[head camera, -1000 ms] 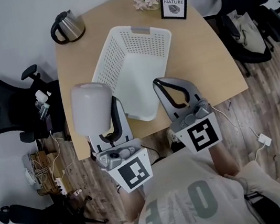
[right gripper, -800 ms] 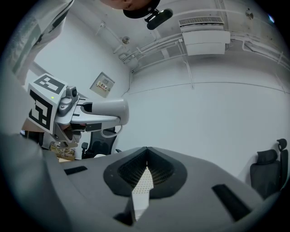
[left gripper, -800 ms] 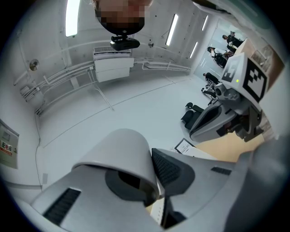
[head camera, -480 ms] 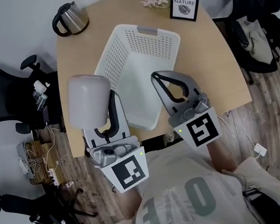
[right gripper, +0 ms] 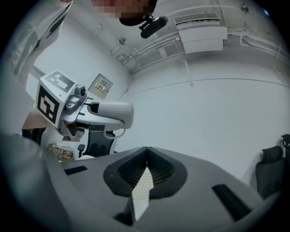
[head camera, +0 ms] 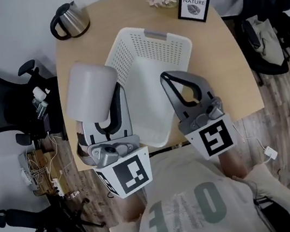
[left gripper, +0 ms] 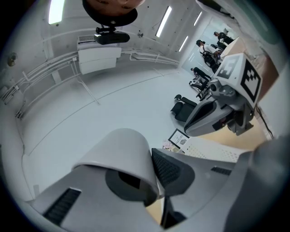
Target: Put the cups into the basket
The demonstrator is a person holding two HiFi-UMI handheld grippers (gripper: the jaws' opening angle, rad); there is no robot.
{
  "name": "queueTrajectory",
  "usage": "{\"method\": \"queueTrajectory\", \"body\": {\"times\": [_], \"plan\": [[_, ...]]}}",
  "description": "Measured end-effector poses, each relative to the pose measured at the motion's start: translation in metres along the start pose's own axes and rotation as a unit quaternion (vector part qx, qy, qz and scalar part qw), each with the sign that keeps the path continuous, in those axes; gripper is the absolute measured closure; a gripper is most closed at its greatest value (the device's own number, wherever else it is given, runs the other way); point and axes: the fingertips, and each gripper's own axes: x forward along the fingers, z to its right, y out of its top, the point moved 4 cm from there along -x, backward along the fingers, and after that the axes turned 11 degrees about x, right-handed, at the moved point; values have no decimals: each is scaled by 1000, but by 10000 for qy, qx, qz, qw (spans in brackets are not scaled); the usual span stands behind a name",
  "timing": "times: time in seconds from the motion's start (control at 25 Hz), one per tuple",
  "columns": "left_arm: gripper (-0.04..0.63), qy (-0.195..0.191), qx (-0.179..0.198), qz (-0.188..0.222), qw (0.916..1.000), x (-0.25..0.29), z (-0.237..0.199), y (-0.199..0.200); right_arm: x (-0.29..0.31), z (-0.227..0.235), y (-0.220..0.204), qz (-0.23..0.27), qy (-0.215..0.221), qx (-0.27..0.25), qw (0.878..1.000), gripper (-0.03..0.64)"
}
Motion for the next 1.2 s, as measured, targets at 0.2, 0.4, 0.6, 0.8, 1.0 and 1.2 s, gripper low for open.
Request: {"method": "queueTrajectory", "body": {"times": [0.2, 0.4, 0.6, 0.8, 1.0, 1.2], "plan": [[540, -316, 149, 322, 9989, 32, -3, 0, 1, 18, 1, -51, -311, -58, 9995, 618], [540, -977, 458, 548, 9927, 64, 5, 4, 8, 36, 3, -39, -606, 135, 9981, 618], [540, -2126, 1136, 299, 9700, 92, 36, -16, 13, 40, -2, -66, -703, 203, 9973, 618], [540, -3276, 1637, 124, 9304, 106, 79, -38, 13, 42, -8, -100, -782, 404, 9961, 618], [540, -4283, 2229, -84, 8757, 116, 128, -59, 15, 47, -13, -141, -799, 490, 9955, 618], [540, -5239, 2862, -224, 8019, 110, 181, -85, 17, 54, -18, -133, -858, 551, 9947, 618]]}}
